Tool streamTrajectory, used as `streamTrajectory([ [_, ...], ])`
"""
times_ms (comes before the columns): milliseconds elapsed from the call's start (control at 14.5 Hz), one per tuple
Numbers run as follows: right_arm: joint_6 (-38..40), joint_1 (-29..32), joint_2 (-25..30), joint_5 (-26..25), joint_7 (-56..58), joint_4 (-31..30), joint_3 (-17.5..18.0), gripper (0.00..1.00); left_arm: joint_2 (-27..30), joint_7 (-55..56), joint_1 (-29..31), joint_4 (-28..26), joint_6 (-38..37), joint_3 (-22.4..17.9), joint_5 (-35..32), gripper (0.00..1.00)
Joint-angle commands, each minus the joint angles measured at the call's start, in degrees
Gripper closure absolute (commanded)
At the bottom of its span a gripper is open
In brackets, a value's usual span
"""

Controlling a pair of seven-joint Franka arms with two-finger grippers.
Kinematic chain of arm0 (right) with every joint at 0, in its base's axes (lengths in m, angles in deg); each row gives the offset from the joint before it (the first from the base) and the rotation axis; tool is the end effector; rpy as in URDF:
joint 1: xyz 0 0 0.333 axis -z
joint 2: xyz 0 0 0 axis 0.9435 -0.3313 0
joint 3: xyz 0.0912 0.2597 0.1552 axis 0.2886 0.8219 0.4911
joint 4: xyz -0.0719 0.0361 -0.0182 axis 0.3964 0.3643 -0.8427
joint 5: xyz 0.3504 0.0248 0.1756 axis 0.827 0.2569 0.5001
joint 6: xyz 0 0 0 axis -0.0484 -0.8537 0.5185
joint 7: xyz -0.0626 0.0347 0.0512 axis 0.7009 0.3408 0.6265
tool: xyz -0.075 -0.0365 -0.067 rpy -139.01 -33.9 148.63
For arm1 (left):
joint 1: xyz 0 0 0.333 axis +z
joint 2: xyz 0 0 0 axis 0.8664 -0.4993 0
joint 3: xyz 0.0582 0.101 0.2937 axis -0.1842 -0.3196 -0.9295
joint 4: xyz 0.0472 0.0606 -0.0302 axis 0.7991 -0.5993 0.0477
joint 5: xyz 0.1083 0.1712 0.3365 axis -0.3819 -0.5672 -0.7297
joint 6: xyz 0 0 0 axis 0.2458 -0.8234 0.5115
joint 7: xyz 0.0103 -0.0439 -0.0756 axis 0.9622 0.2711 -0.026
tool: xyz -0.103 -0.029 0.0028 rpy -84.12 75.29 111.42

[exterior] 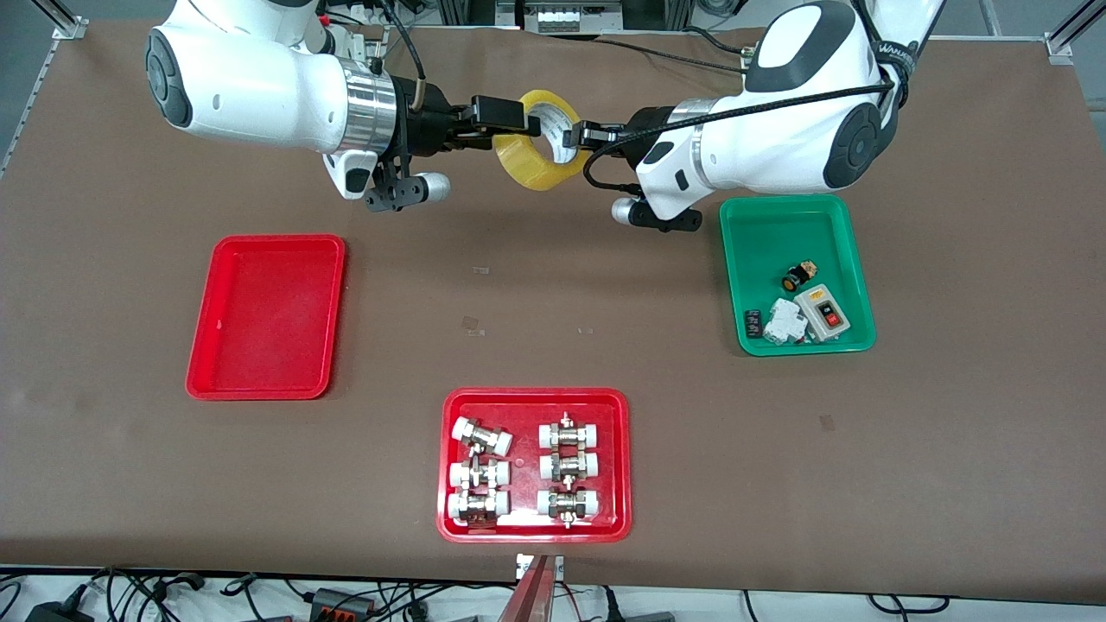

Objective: Left arm passes tape to right arm into tray
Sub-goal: 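Grasp the tape with the right gripper beside the left gripper, then open the left gripper and withdraw it while the right gripper holds tape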

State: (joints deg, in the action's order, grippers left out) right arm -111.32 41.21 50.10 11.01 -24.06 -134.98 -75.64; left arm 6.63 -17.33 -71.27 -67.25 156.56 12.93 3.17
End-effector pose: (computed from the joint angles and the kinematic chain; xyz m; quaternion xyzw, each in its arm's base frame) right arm 0.5121 0.3657 0.5730 -0.9045 0.0534 0.1947 0.3758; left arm 0.5154 -0.3708 0.5337 0.8962 0.0442 -0.2620 0.3553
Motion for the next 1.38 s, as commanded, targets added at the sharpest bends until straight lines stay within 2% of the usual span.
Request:
streamTrajectory([
  [0,-0.2,0.0,-0.3,1.1,-0.1,0.6,0.1,0.01,-0.7,0.2,0.1,2.0,-0.9,0.0,0.6,0.99],
  [138,-1.0,-0.2,-0.6,1.1,-0.1,0.6,0.2,0.02,-0.7,0.2,0.1,2.0,-0.9,0.0,0.7,0.99],
  [275,-1.2,-0.3,-0.7,1.1,-0.1,0.6,0.2,0.14,-0.7,0.2,0.1,2.0,-0.9,0.0,0.6,0.99],
  [482,-0.7,-0.1,-0.7,1.1,-0.1,0.6,0.2,0.62,-0.7,0.2,0.1,2.0,-0.9,0.0,0.7,0.99],
  [551,-0.7,-0.1,-0.7,1.1,-0.1,0.6,0.2,0.74,-0.7,0.2,0.1,2.0,-0.9,0.0,0.7,0.99],
  [619,-0.7,-0.1,-0.7,1.1,-0.1,0.6,0.2,0.79,-0.7,0.2,0.1,2.0,-0.9,0.0,0.7,0.99],
  [757,-0.7,-0.1,-0.7,1.1,-0.1,0.6,0.2,0.82,-0.7,0.1,0.1,2.0,-0.9,0.0,0.7,0.99],
  [1032,-0.7,0.0,-0.7,1.1,0.0,0.6,0.2,0.82,-0.6,0.1,0.1,2.0,-0.9,-0.1,0.7,0.99],
  [1101,-0.7,-0.1,-0.7,1.1,0.1,0.6,0.2,0.82,-0.6,0.3,0.1,2.0,-1.0,-0.1,0.7,0.92],
  [1170,-0.7,-0.1,-0.7,1.1,0.1,0.6,0.2,0.82,-0.6,0.4,0.2,2.0,-1.3,-0.2,0.7,0.63],
  [1239,-0.7,-0.1,-0.6,1.1,0.1,0.6,0.2,0.82,-0.5,0.2,0.3,2.0,-1.9,-0.4,0.7,0.01],
  [1308,-0.6,0.0,-0.6,1.1,0.1,0.6,0.2,0.82,-0.5,0.4,0.8,2.0,-2.6,-0.3,0.7,0.00],
])
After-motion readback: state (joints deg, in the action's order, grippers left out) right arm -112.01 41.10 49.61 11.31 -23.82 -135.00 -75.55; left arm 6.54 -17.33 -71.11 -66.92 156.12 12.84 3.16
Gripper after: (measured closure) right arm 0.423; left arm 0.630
